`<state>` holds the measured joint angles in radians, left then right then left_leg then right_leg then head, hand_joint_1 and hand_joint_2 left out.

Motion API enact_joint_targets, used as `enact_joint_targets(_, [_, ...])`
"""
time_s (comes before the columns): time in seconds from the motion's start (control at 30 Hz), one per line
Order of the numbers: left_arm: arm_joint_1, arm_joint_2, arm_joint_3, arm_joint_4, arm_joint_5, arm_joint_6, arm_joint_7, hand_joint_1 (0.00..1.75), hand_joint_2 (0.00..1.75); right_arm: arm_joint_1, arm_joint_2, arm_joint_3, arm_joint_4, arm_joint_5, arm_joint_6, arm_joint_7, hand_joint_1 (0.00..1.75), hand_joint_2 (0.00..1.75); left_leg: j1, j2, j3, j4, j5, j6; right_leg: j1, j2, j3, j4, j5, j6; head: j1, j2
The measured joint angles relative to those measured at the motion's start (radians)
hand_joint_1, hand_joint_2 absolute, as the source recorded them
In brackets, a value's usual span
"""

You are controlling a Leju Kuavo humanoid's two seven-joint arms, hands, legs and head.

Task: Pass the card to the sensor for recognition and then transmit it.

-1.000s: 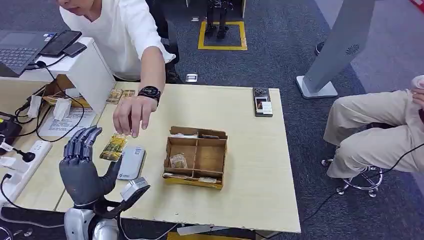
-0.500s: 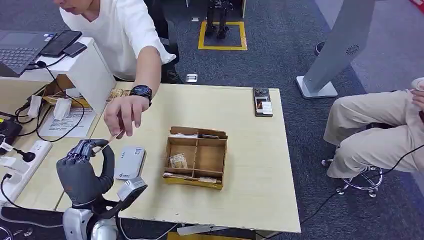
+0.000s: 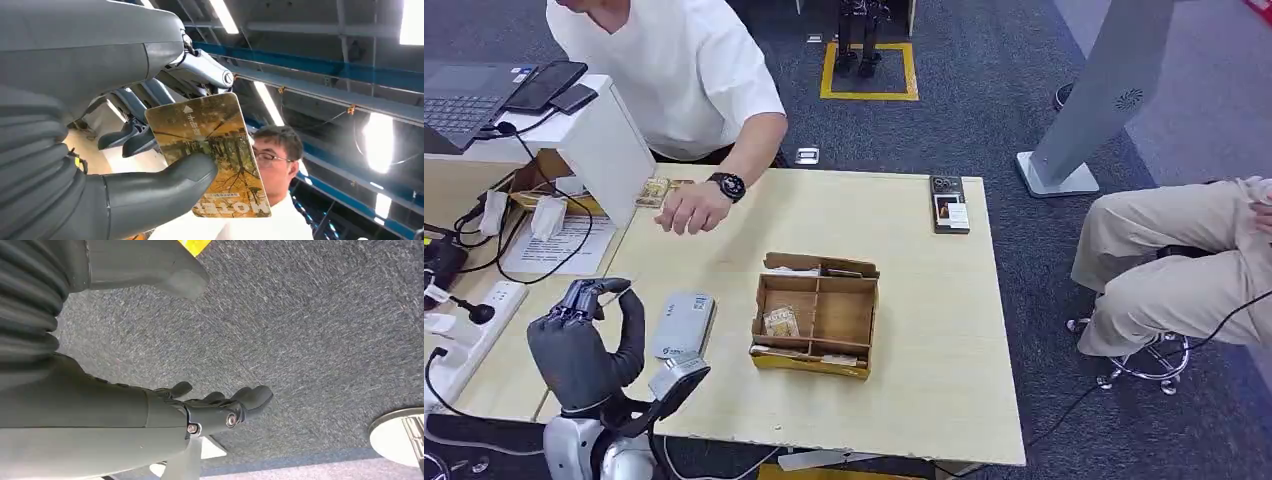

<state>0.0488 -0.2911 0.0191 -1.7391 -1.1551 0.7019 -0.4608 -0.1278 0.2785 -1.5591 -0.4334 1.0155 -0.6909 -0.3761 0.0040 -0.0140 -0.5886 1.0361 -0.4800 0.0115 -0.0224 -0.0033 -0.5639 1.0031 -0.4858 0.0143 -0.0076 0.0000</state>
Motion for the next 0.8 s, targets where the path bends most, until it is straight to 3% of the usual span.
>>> enact_joint_targets(0.2, [0.000, 0.000, 0.014, -0.001, -0.031, 0.000, 0.032, 1.75, 1.75, 0.000, -0.001, 0.000, 0.000, -0.010, 0.000, 0.002, 0.00, 1.75, 0.000, 0.000, 0.000, 0.000, 0.000, 0.000, 0.000, 0.000, 0.000, 0.000, 0.000, 0.000, 0.000, 0.000])
enact_joint_targets(0.8, [0.006, -0.003, 0.159, -0.015, -0.055, 0.000, 0.095, 1.75, 1.75, 0.000, -0.001, 0.000, -0.001, -0.034, 0.000, 0.019, 0.00, 1.75, 0.000, 0.000, 0.000, 0.000, 0.000, 0.000, 0.000, 0.000, 0.000, 0.000, 0.000, 0.000, 0.000, 0.000])
